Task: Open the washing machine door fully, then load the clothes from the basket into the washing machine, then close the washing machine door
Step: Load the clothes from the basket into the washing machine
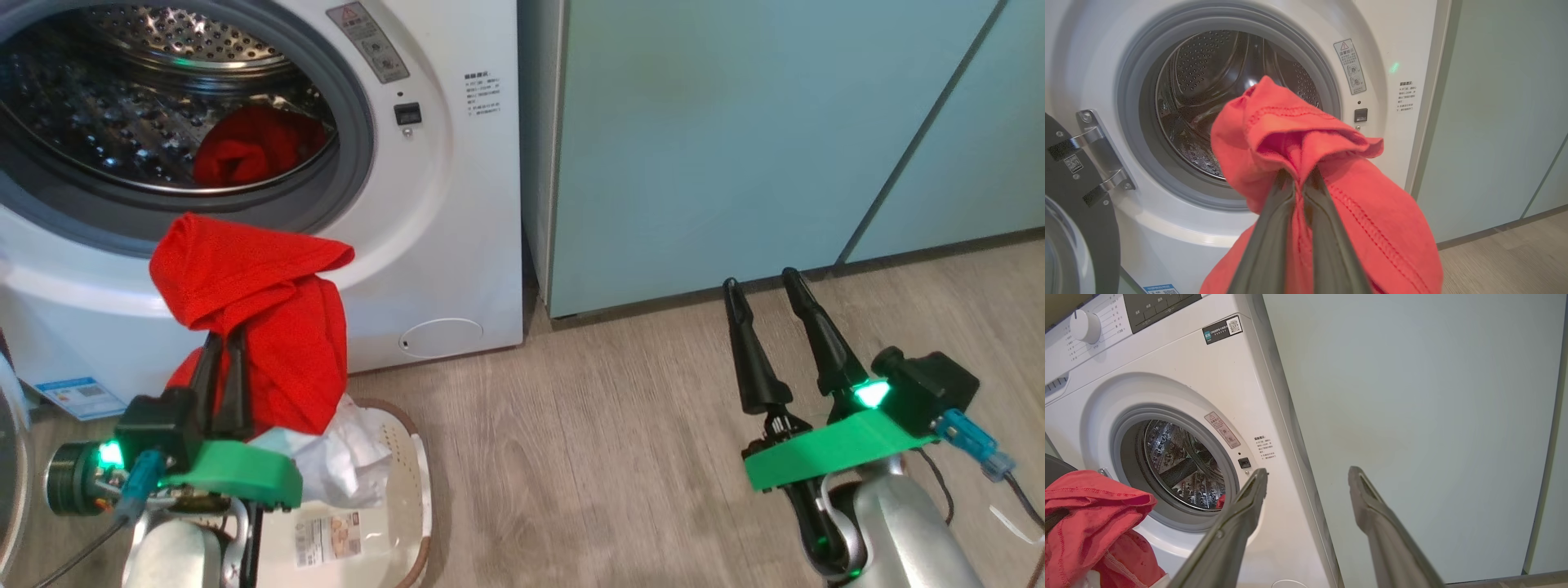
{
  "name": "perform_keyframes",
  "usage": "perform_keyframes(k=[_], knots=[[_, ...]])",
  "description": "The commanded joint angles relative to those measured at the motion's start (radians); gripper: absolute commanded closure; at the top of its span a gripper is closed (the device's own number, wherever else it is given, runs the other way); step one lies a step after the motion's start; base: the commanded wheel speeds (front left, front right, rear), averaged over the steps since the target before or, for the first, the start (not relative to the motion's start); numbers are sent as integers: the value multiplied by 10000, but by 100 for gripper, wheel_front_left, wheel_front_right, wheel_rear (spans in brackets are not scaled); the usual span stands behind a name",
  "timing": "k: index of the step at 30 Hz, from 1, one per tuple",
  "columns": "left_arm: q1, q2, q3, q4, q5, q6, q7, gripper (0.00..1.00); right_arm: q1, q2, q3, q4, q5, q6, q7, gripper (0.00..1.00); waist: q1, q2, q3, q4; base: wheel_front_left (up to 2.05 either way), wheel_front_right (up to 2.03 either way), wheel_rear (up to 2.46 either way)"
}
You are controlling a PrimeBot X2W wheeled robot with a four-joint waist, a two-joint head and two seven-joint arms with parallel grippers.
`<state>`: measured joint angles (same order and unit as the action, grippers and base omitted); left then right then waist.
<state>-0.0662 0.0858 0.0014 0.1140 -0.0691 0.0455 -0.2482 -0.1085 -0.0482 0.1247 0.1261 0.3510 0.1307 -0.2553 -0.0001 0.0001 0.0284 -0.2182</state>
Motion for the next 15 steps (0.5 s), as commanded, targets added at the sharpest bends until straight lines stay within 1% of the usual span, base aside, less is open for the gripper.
perform_keyframes(k=[1,6,13,14,15], knots=[[-502,35,442,-423,50,-65,-135,100,-126,-20,281,-329,-47,0,-65,0,1,-1,91,-39,0,0,0],[-977,98,780,-569,49,-306,-135,100,-198,-20,352,-395,-46,0,-65,0,1,-1,668,-161,0,0,0],[-2654,541,1474,-604,28,-567,-135,100,-556,-20,444,-576,-6,0,-65,0,1,-1,1996,-381,0,0,0],[-2654,541,1474,-604,28,-567,-135,100,-556,-20,444,-576,-6,0,-65,0,1,-1,1996,-381,0,0,0],[-2978,618,1589,-560,10,-582,-135,100,-627,-20,461,-610,12,0,-65,0,1,-1,2227,-428,0,0,0]])
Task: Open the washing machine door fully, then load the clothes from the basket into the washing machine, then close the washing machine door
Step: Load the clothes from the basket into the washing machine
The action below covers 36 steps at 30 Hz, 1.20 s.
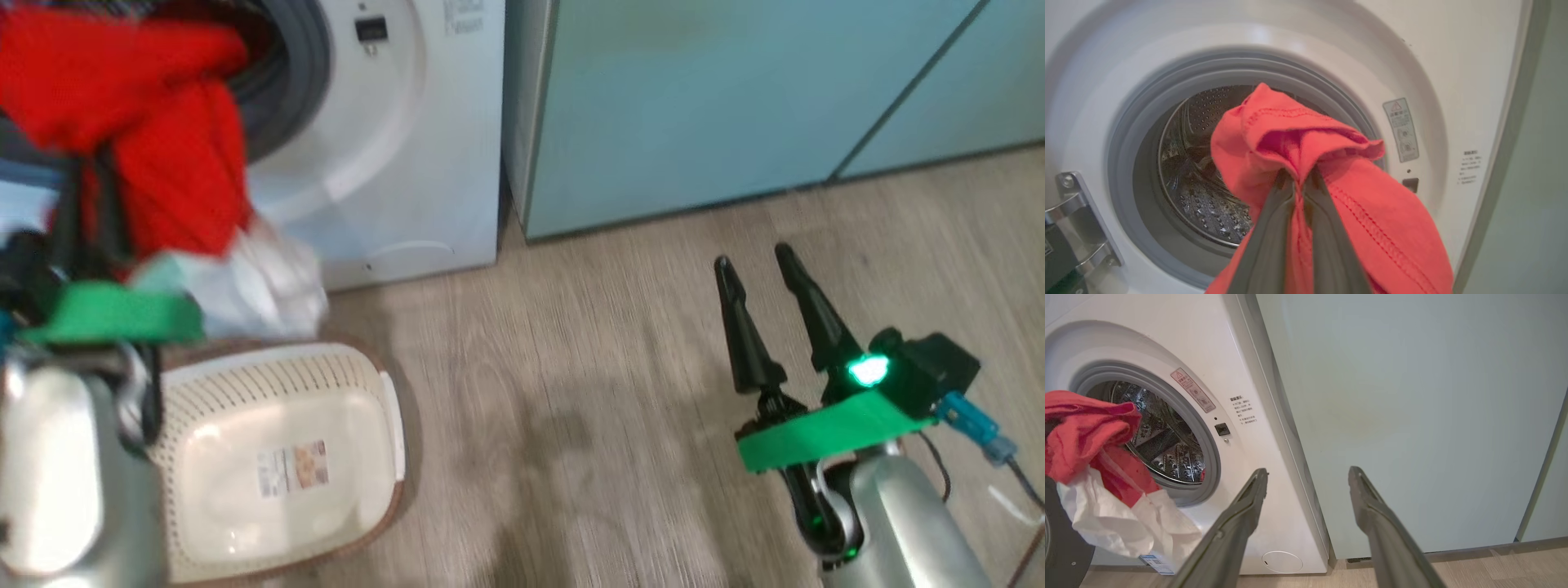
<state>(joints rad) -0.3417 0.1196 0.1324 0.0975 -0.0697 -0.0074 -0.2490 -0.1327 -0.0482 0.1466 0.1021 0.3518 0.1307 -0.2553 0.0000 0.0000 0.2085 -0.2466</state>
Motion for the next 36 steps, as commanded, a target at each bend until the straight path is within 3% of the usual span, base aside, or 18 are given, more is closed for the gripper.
perform_keyframes(k=[1,8,12,20,28,31,36], knots=[[-573,355,401,-307,-19,-64,-128,100,-456,-20,253,-404,27,0,-65,0,0,0,643,-183,0,0,0],[-3366,1127,1104,637,-59,-92,-128,100,-949,-20,350,-604,228,0,-65,0,0,0,2211,-532,0,0,0],[-5077,1805,1415,1862,-65,-175,-128,100,-1248,-20,406,-756,509,0,-65,0,0,0,3235,-843,0,0,0],[-7599,2957,1223,3668,124,-562,-128,100,-1574,-20,500,-903,931,0,-65,0,0,0,4605,-1209,0,0,0],[-10052,3904,344,4976,713,-834,-128,100,-1842,-20,815,-959,1308,0,-65,0,0,0,5535,-1484,0,0,0],[-10924,4127,-4,4914,935,-868,-128,100,-1923,-20,994,-989,1457,0,-65,0,0,0,5779,-1628,0,0,0],[-11698,4274,-19,4077,994,-356,-128,100,-2024,-20,1206,-995,1654,0,-65,0,0,0,6022,-1811,0,0,0]])
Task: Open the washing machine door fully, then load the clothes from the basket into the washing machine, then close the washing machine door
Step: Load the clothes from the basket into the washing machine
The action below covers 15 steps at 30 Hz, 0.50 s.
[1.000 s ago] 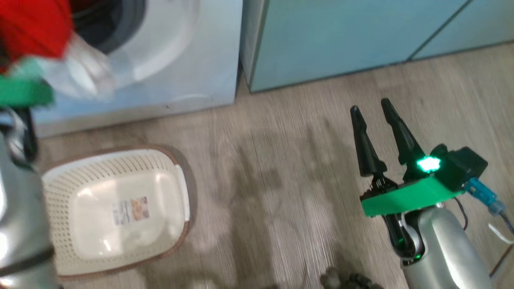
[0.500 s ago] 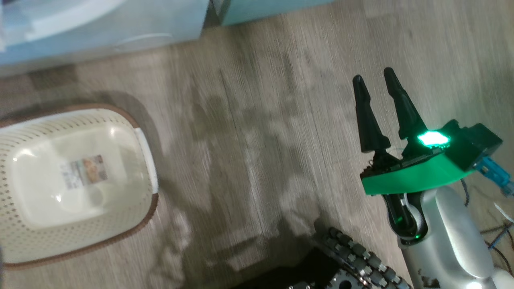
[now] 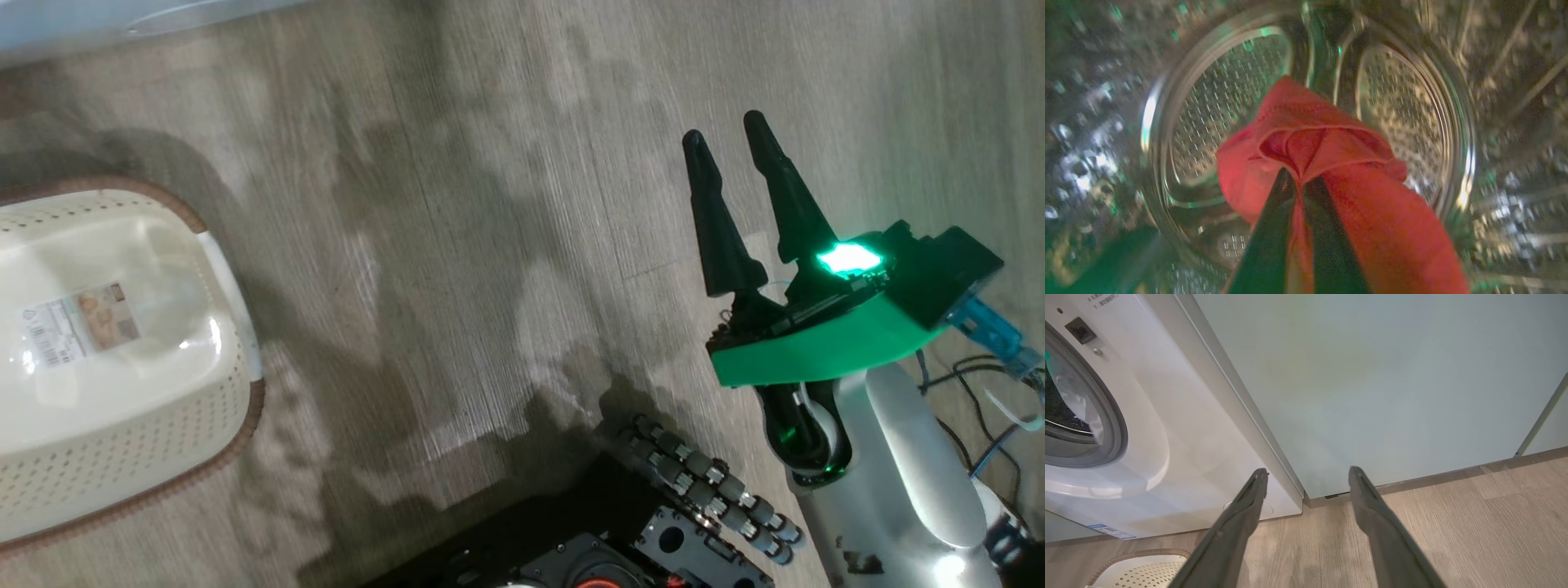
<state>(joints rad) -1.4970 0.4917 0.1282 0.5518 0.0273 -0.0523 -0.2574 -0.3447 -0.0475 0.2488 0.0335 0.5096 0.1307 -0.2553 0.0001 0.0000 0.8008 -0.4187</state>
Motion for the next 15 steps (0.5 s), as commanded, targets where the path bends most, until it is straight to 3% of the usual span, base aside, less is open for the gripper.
perform_keyframes(k=[1,6,15], knots=[[-161,563,15,-539,6,137,-43,100,83,-27,196,-317,106,0,-65,0,-1,0,136,-110,0,0,0],[108,594,-233,8,24,39,-43,100,69,-27,215,-280,142,0,-65,0,-1,0,212,-123,0,0,0],[40,710,-588,2382,43,-58,-44,100,6,-27,196,-285,141,0,-65,0,-1,0,330,-92,0,0,0]])
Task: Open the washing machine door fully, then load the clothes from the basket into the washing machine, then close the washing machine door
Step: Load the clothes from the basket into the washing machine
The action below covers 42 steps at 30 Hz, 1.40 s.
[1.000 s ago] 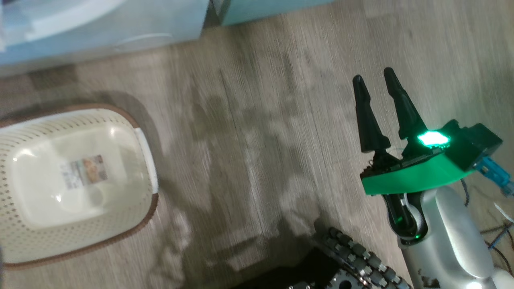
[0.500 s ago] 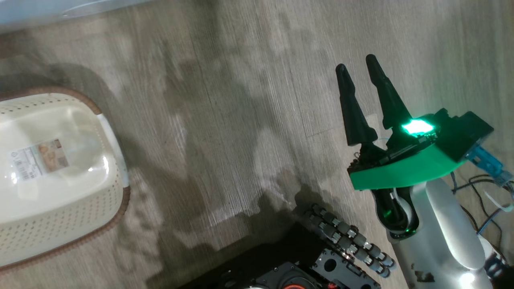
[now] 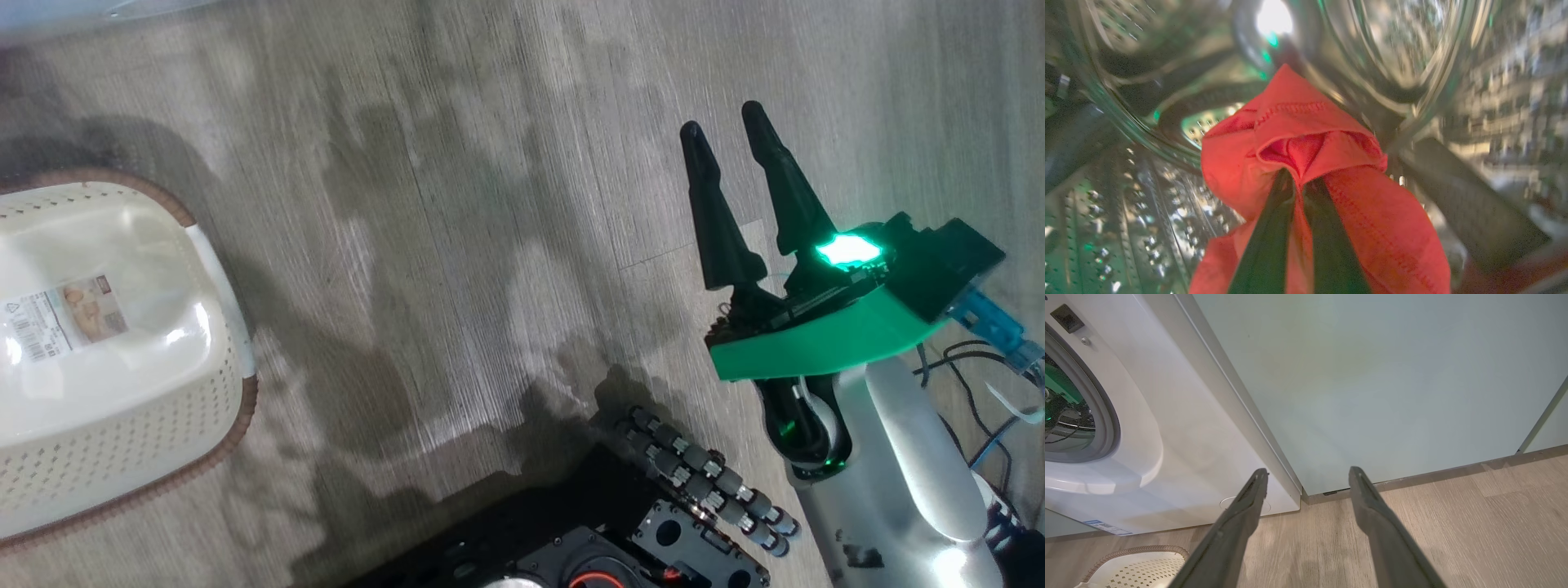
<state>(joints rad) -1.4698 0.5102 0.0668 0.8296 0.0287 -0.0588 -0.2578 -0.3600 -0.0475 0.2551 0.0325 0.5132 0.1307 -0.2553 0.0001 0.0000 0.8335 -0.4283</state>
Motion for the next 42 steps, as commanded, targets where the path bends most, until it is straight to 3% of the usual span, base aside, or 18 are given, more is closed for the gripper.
perform_keyframes(k=[1,8,9,10,11,27,36,42], knots=[[-302,583,-150,-102,168,-37,-39,100,154,-27,133,-283,112,0,-65,0,-1,0,24,5,0,0,0],[-1002,716,-589,812,409,2,-39,100,154,-27,295,-301,243,0,-65,0,-1,0,170,-84,0,0,0],[-1087,739,-635,920,431,12,-39,79,151,-27,306,-288,257,0,-65,0,-1,0,181,-96,0,0,0],[-1175,766,-672,966,460,77,-39,18,143,-27,316,-273,262,0,-65,0,-1,0,193,-107,0,0,0],[-1238,770,-682,1009,448,121,-39,0,128,-27,323,-253,265,0,-65,0,-1,0,194,-116,0,0,0],[-67,478,-964,892,13,235,-40,0,105,-27,-80,-102,-75,0,-65,0,-1,0,-870,49,0,0,0],[2042,-149,-896,282,-562,153,-40,0,347,-27,-444,98,-575,0,-65,0,-1,0,-2411,442,0,0,0],[4357,-722,-518,-607,-1157,92,-40,0,739,-27,-595,367,-1058,0,-65,0,-1,0,-3961,706,0,0,0]])
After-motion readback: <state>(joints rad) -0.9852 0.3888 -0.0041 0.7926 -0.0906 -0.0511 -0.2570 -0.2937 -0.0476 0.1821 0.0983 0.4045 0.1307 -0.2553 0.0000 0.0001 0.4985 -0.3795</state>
